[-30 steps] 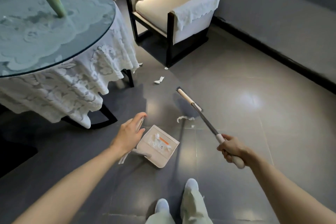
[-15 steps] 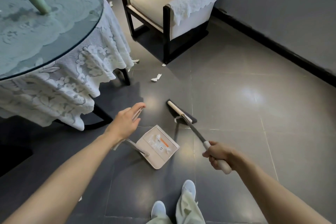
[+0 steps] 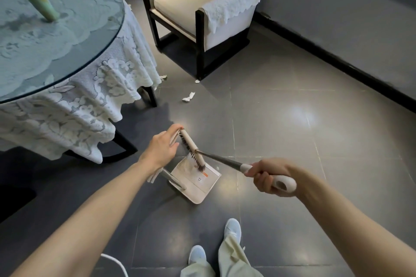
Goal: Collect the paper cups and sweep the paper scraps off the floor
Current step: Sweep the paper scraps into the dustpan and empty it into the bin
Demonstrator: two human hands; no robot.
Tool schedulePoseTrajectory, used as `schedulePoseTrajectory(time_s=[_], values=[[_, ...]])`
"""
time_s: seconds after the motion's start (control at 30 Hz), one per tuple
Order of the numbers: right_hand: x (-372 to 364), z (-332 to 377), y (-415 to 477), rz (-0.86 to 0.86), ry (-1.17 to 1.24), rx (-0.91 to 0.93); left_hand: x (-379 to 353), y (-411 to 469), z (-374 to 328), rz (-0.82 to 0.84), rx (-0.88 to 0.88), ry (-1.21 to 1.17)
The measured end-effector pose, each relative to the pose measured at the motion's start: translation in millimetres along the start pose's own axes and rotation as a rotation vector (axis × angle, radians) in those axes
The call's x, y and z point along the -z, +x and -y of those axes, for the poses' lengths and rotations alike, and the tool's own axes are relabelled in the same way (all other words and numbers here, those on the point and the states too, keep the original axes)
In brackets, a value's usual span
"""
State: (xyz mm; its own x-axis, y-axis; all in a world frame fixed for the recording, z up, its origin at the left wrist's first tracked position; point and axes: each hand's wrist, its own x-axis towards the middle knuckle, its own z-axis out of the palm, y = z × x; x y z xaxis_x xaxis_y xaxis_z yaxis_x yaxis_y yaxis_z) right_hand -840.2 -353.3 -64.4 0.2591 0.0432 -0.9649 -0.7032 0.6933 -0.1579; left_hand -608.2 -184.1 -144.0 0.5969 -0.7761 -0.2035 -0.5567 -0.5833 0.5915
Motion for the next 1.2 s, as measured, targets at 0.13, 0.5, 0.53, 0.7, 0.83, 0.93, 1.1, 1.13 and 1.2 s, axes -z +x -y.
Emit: schedulePoseTrajectory(time_s=[0.13, 0.5, 0.53, 0.7, 0.83, 0.93, 1.1, 1.13, 1.2], values=[[-9, -12, 10, -0.091, -0.173, 0.152, 3, -9, 0, 0.028, -0.038, 0.006], [4, -43, 39, -0.266, -0.251, 0.195, 5, -40, 20, 0.043, -0.054, 0.000], [3, -47, 42, -0.250, -0.250, 0.170, 3, -43, 22, 0.029, -0.041, -0.010], [-17, -55, 46, -0.143, -0.221, 0.040, -4, -47, 28, -0.067, 0.033, -0.059], [-26, -42, 33, -0.039, -0.043, -0.027, -9, -40, 21, -0.077, 0.025, -0.067], [-19, -30, 17, -0.003, 0.002, 0.008, -8, -34, 21, -0.087, 0.005, -0.057], [-17, -22, 33, -0.116, -0.334, 0.275, 8, -13, 25, -0.153, 0.063, -0.066], [-16, -16, 38, -0.138, -0.376, 0.331, 11, -7, 25, -0.170, 0.078, -0.075], [-9, 3, 50, -0.154, -0.393, 0.404, 18, 7, 22, -0.202, 0.104, -0.090]])
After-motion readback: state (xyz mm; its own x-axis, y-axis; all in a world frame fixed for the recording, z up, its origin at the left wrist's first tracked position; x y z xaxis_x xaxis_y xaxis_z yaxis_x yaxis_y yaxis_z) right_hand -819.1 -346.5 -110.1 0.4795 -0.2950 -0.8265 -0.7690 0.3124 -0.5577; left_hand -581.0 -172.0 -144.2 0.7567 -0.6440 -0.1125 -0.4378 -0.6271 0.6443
